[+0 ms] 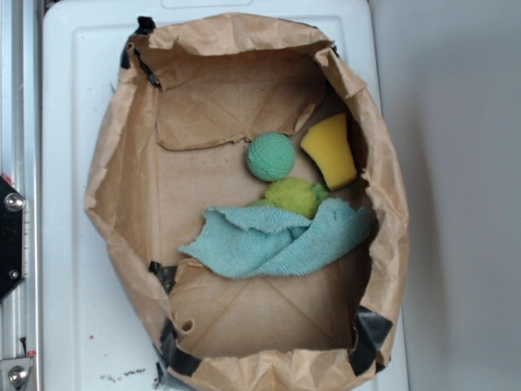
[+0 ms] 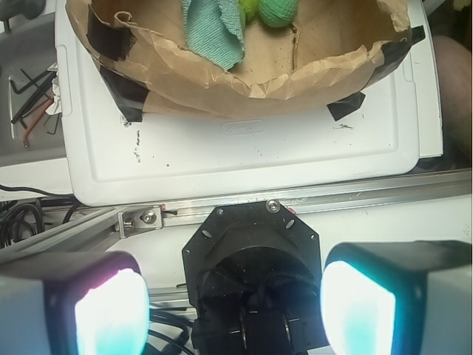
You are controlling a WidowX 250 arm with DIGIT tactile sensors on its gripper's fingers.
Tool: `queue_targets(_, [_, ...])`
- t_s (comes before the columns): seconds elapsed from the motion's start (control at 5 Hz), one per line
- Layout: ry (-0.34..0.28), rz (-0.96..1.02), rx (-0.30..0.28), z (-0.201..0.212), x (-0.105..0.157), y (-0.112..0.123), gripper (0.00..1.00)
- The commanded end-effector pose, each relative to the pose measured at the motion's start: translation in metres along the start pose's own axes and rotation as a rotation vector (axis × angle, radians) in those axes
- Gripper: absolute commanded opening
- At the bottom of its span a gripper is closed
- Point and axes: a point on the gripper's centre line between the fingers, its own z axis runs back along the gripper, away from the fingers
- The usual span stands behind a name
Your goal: Grab the blue cloth.
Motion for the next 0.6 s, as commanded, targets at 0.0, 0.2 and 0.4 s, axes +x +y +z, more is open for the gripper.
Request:
queue_targets(0.0, [0.000,0.000,0.000,0.000,0.000,0.000,1.00])
queue_targets(0.2, [0.006,0.059,0.039,-0.012,0.027,0.001,1.00])
queue_targets(0.4, [0.056,0.159,0.094,-0.026,0.059,-0.006,1.00])
